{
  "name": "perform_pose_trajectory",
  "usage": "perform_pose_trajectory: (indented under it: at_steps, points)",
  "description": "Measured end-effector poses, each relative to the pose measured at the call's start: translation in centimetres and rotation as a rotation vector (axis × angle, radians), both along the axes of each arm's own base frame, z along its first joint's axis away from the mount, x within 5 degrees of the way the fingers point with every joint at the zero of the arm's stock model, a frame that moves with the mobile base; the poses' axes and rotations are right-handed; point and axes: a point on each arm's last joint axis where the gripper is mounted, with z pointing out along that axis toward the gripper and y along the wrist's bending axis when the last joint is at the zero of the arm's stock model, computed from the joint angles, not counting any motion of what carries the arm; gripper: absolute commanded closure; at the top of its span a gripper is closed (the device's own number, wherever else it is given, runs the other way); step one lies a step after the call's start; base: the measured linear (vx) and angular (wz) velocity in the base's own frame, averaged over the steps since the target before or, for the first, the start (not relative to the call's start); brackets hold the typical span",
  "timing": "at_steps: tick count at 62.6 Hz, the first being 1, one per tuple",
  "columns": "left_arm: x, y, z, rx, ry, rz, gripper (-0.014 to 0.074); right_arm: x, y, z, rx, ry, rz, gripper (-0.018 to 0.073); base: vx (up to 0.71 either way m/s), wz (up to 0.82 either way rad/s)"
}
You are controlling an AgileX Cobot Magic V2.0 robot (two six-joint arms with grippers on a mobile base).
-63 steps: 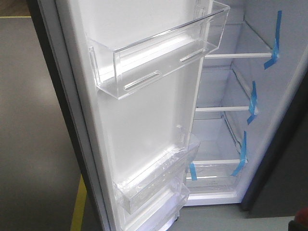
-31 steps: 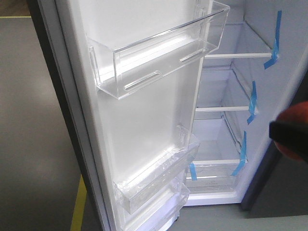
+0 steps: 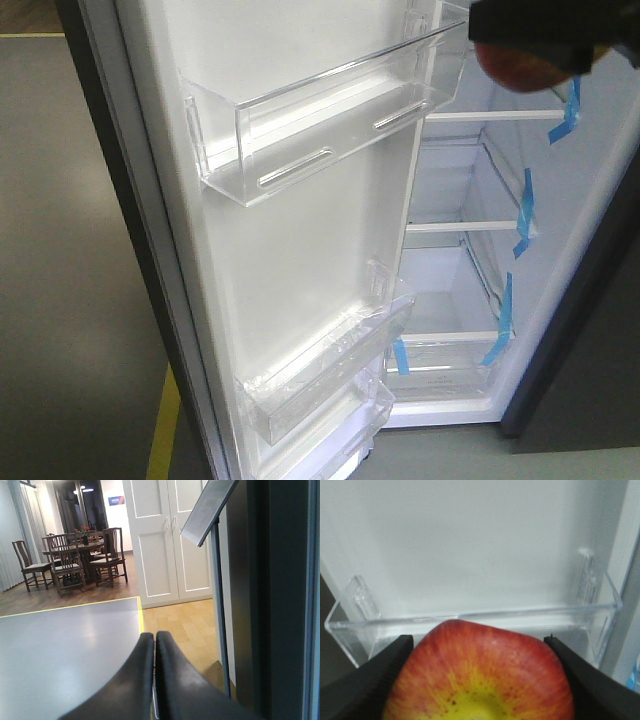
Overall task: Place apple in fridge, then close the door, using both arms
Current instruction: 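Raise the right gripper with the apple over the top door bin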
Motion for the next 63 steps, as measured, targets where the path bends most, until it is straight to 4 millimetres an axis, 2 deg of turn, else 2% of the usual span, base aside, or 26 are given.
perform_pose_trajectory:
  at_steps: [12, 20, 37, 53, 63]
  points:
    - [0.0, 0.0, 0.0, 0.0, 0.0, 0.0, 0.0603, 4.1, 0.5, 1.7, 0.04, -0.033, 0.024, 0.0204, 0.0, 0.0]
    - [0.0, 0.0, 0.0, 0.0, 0.0, 0.0, 0.0603, 6.2, 1.7, 2.3, 0.032, -0.056, 0.053, 0.0204, 0.0, 0.0]
    - [0.0, 0.0, 0.0, 0.0, 0.0, 0.0, 0.0603, 10.0, 5.9, 0.9, -0.038, -0.032, 0.047, 0.0204, 0.0, 0.0]
    - [0.0, 0.0, 0.0, 0.0, 0.0, 0.0, 0.0603, 13.1, 6.6, -1.9, -0.066, 0.04, 0.004, 0.0192, 0.0, 0.0]
    - [0.0, 0.0, 0.0, 0.0, 0.0, 0.0, 0.0603, 13.8, 6.8, -3.1, -0.08, 0.081, 0.01, 0.0106, 0.0, 0.0]
